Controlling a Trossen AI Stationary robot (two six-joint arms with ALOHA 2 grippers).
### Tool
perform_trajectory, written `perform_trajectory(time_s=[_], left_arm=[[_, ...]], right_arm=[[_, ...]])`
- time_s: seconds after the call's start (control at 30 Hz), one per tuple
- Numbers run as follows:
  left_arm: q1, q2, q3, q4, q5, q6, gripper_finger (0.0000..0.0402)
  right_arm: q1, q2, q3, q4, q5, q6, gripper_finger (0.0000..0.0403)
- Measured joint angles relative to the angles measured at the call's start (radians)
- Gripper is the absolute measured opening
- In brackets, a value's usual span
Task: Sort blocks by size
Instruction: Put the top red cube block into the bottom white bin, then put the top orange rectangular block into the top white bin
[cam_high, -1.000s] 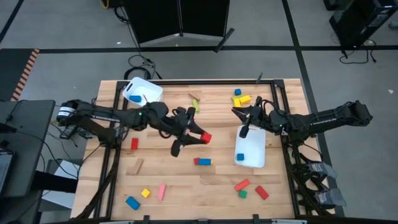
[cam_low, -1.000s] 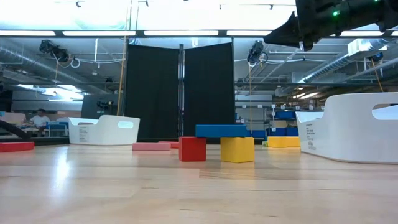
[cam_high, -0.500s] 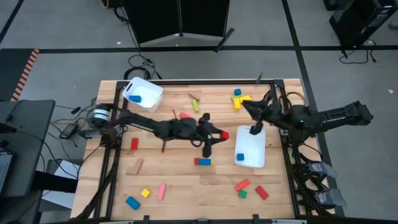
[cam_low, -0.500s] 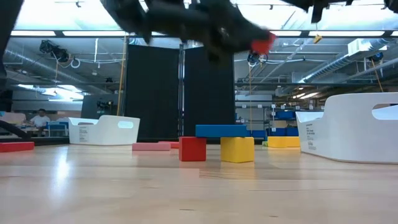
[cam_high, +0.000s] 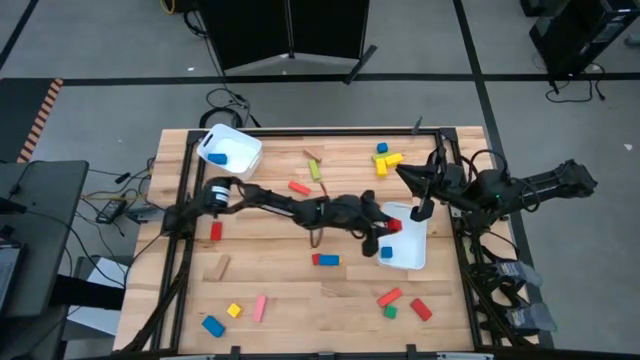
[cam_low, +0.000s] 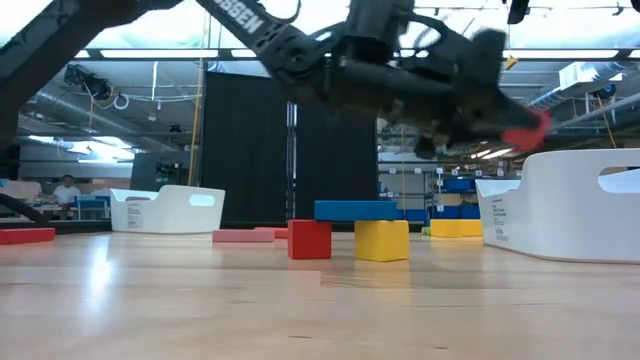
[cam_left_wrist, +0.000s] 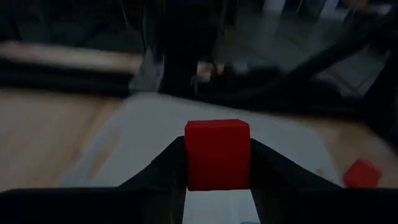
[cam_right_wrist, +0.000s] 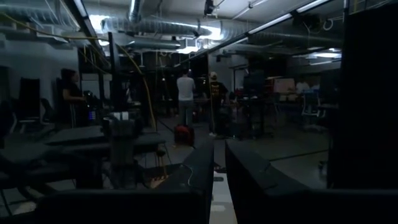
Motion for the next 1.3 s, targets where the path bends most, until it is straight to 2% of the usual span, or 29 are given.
perform_trajectory(time_s=[0.07,0.17,0.33,0.43,0.53,0.6,0.87,1.13,1.3], left_arm=[[0.0,0.024,0.046,-0.082,0.0,-0.004,0.0157],[0.0,0.046,0.091,-0.127,0.002,-0.018,0.0208],[0.0,0.047,0.094,-0.163,0.034,-0.037,0.0298],[0.004,0.034,0.094,-0.156,0.03,-0.071,0.0322],[0.0,-0.007,0.046,-0.095,-0.026,-0.064,0.0319],[-0.006,-0.058,-0.033,-0.027,-0.069,-0.047,0.0305],[-0.008,-0.407,-0.523,0.267,-0.17,-0.044,0.024],[-0.022,-0.817,-0.897,0.326,-0.34,-0.04,0.0223],[-0.033,-1.051,-1.038,0.319,-0.421,-0.011,0.0223]], right_arm=[[0.0,0.0,0.0,0.007,0.0,0.0,0.0053],[0.0,0.003,0.0,0.022,0.0,0.0,0.0053],[0.0,0.003,0.0,0.027,0.0,0.001,0.0053],[0.0,0.003,0.0,0.028,0.0,0.003,0.0053],[0.0,0.003,-0.001,0.028,0.0,0.016,0.0053],[0.0,0.007,-0.001,0.025,0.0,0.016,0.0053],[-0.027,0.075,-0.001,0.071,0.001,0.026,0.0053],[-0.16,0.317,0.014,0.164,0.017,0.145,0.0062],[-0.24,0.518,0.128,0.114,-0.115,0.224,0.0088]])
